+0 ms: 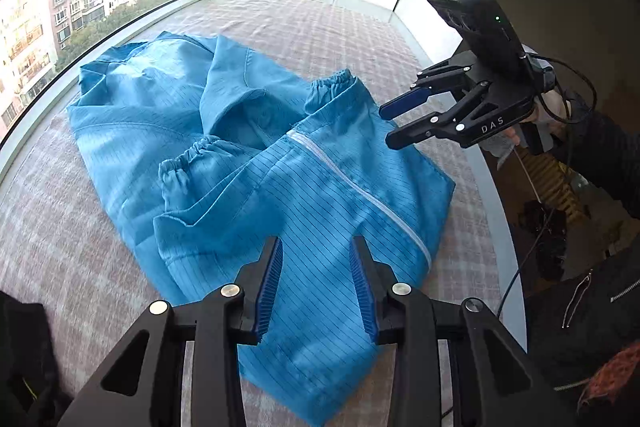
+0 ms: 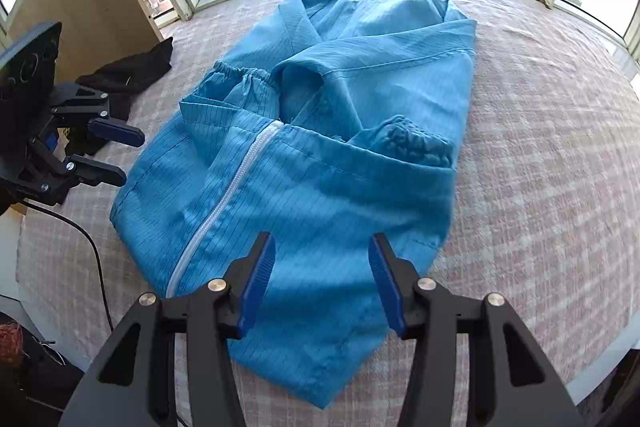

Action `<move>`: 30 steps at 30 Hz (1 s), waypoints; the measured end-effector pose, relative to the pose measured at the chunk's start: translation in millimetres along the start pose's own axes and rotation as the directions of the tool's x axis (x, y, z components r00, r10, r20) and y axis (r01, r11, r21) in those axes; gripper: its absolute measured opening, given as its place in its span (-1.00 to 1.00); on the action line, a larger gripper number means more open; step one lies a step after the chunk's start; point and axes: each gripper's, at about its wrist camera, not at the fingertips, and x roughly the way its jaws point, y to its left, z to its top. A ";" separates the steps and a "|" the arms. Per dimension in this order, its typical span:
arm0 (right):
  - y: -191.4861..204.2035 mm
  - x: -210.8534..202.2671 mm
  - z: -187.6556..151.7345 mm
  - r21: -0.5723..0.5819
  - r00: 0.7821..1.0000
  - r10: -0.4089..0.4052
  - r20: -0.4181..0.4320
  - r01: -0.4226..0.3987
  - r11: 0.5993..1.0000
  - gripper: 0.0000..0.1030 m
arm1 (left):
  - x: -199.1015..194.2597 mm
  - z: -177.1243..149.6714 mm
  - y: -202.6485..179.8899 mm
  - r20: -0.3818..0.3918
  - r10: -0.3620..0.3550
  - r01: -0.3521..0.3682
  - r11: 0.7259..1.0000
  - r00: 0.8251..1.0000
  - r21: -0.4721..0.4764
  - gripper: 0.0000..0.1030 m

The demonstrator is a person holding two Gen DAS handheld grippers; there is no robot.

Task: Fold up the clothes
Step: 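Press the folded coat flat with both open grippers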

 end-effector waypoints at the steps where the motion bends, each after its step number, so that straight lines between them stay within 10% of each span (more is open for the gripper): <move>1: 4.9 9.4 5.3 -0.018 1.000 0.007 -0.002 -0.007 1.000 -0.11 | 12.1 -1.4 6.9 -0.034 0.016 -0.017 1.000 0.999 -0.025 -0.36; 10: 47.9 64.9 28.0 -0.236 0.998 -0.048 -0.033 0.039 0.971 -0.11 | 12.6 -46.7 13.7 -0.100 0.102 -0.110 0.990 0.990 -0.084 -0.38; 18: 57.3 44.8 47.7 -0.196 0.999 0.013 0.035 -0.006 0.981 -0.11 | 14.6 6.4 16.1 0.036 0.056 -0.055 0.998 0.998 -0.020 -0.30; 21: 56.0 71.6 51.0 -0.212 0.999 -0.026 -0.020 0.021 0.977 -0.11 | 44.1 13.9 48.0 -0.035 0.215 -0.217 0.975 0.976 -0.053 -0.33; 30: 15.0 13.4 38.6 -0.002 0.987 0.105 0.117 -0.106 0.994 -0.11 | -7.6 7.1 50.0 0.104 0.085 -0.067 0.985 0.991 -0.158 -0.21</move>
